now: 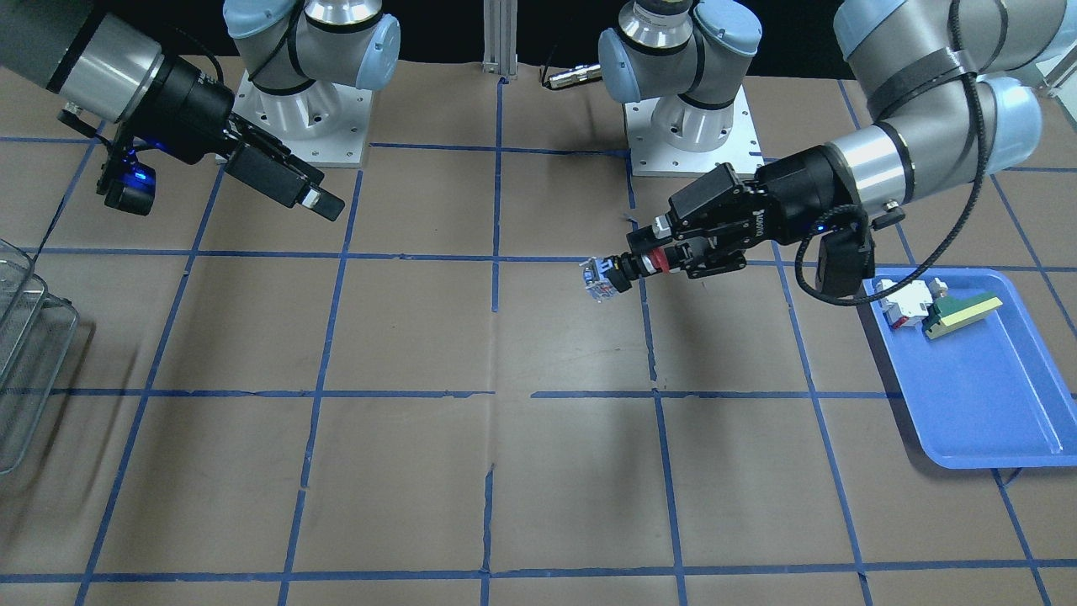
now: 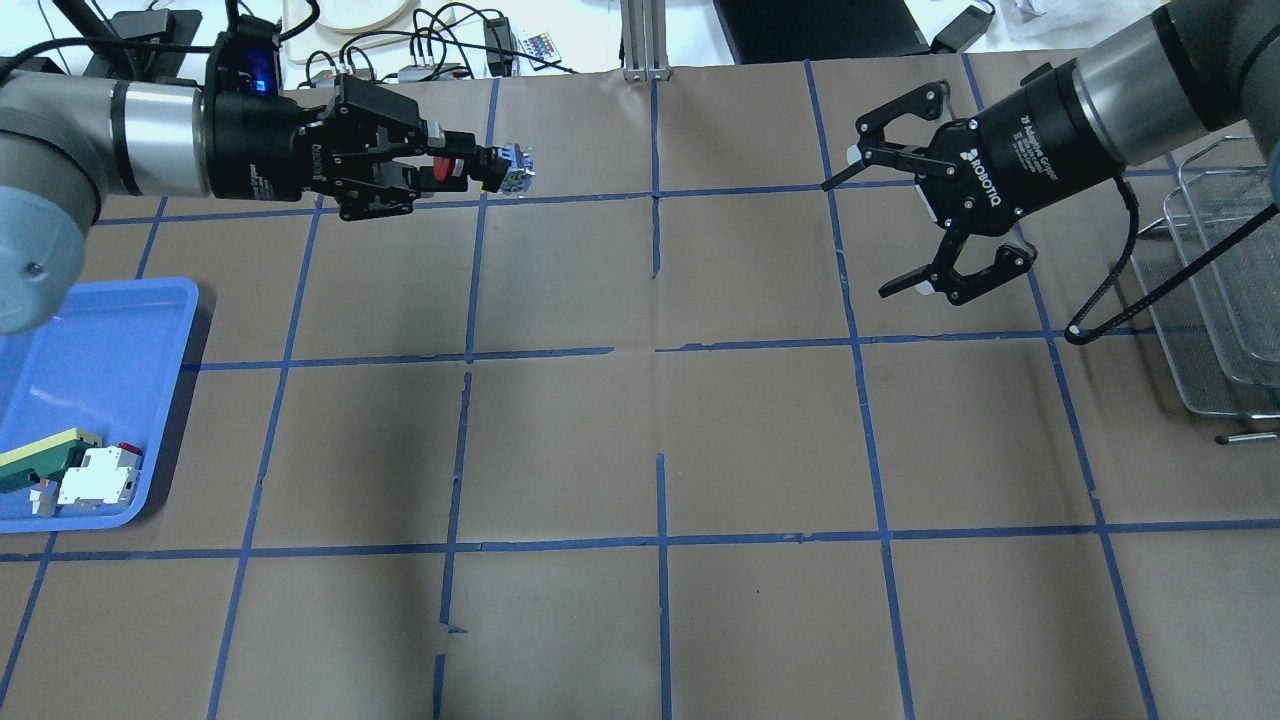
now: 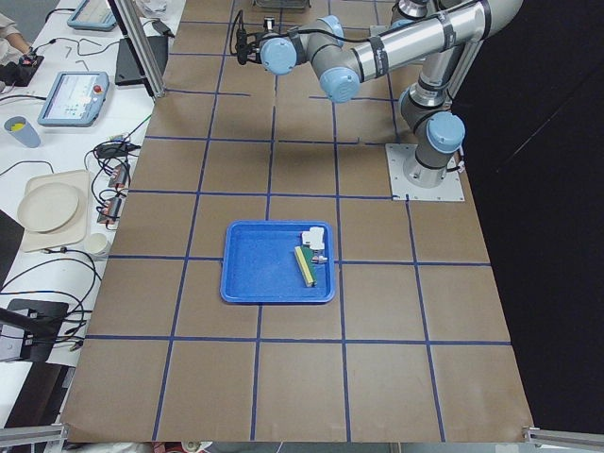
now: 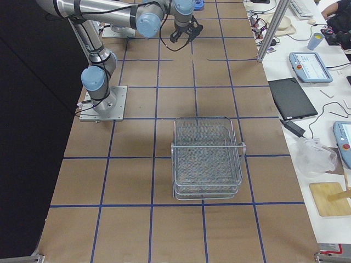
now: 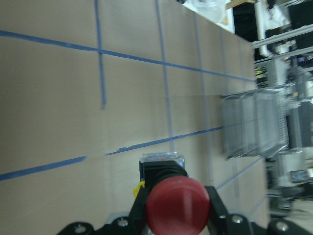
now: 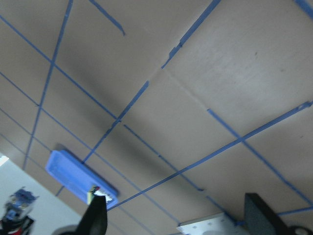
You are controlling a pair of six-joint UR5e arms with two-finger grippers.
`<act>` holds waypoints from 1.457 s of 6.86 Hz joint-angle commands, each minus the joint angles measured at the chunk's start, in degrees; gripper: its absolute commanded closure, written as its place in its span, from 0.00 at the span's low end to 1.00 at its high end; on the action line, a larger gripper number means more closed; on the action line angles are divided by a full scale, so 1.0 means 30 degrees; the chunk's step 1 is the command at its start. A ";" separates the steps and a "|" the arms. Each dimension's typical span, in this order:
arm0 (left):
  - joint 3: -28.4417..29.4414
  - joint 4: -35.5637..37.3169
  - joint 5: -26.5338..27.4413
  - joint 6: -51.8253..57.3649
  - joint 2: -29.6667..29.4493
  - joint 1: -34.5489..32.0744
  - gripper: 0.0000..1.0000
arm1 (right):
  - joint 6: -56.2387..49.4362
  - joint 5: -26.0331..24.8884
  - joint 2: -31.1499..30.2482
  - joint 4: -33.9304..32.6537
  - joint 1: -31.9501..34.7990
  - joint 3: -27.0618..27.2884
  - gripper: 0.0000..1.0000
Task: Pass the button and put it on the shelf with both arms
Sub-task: 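Lift the button with the left gripper toward the table center while the right gripper approaches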
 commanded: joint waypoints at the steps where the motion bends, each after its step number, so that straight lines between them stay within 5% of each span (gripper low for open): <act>1: -0.1188 0.0780 -0.2341 -0.1231 0.0713 -0.1764 0.93 | 0.4129 0.4282 0.1039 0.0472 -0.0487 0.0057 0.00; 3: -0.1277 0.1539 -0.2529 -0.1961 0.1068 -0.3233 0.93 | 0.4643 0.6536 0.1917 0.2774 -0.0488 0.0145 0.00; 6: -0.1685 0.2069 -0.3905 -0.2055 0.0893 -0.3649 0.93 | 0.4322 1.1044 0.2185 0.2905 -0.0547 0.1572 0.00; 10: -0.1863 0.3532 -0.3936 -0.2055 0.0630 -0.4059 0.96 | 0.4145 1.2261 0.1248 0.2786 0.0211 0.3423 0.00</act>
